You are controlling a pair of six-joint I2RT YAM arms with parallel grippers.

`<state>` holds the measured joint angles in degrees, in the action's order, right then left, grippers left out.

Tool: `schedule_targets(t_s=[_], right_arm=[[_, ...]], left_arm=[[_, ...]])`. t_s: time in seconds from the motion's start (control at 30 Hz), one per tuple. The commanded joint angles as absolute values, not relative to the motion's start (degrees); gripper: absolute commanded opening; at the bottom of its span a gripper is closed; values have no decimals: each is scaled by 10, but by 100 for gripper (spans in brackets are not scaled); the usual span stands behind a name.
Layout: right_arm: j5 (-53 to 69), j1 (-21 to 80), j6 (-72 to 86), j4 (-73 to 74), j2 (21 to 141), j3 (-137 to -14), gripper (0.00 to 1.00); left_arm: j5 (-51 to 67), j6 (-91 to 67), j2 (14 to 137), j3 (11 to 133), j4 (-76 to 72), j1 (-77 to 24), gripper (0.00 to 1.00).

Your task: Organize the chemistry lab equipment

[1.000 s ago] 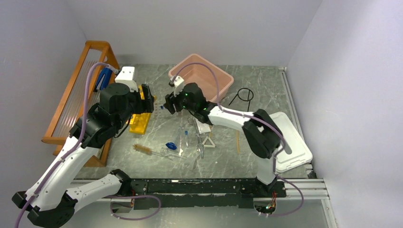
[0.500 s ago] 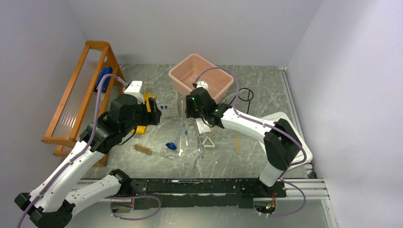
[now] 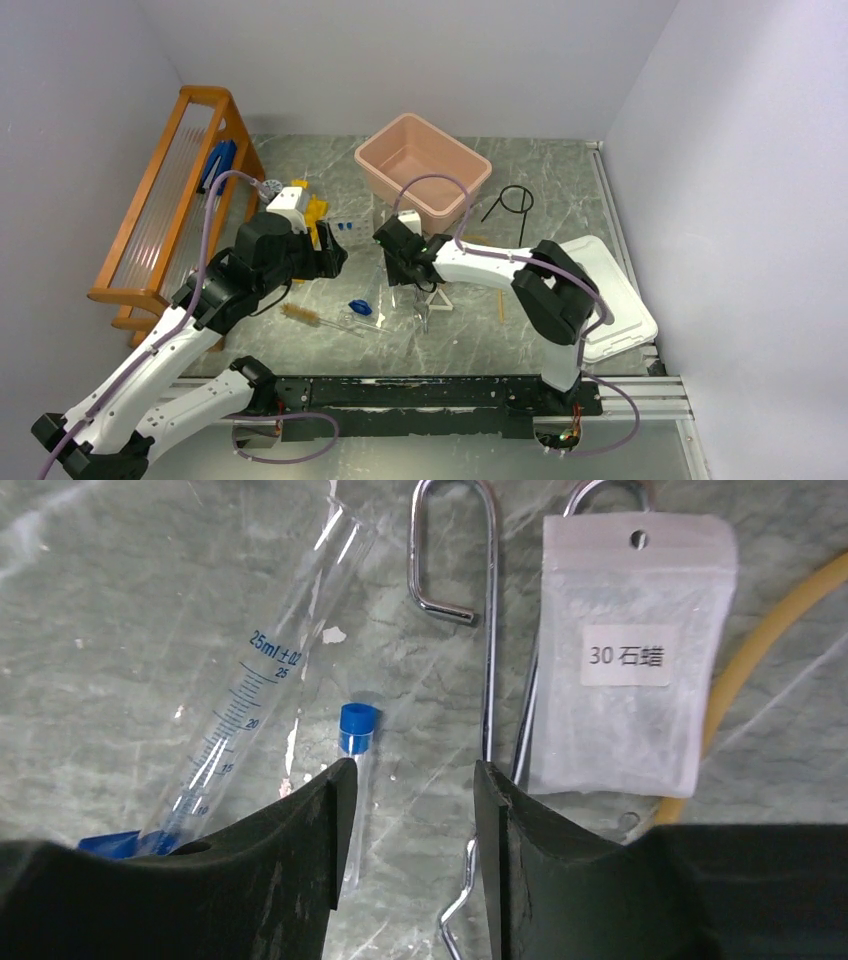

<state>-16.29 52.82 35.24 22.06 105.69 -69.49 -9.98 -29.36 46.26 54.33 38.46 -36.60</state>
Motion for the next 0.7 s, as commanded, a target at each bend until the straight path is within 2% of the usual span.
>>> schedule_targets(t_s=[0.0,0.43,0.67], right_arm=[[-173,540,370,217,1084,-714,49],[-160,548,367,215,1097,-722,42],[-94,557,373,199,1076,-727,50]], left_arm=[[-82,-293,469,550,376,-368,78],[-83,-311,459,523,357,-368,76],[-92,-308,464,528,358,-368,76]])
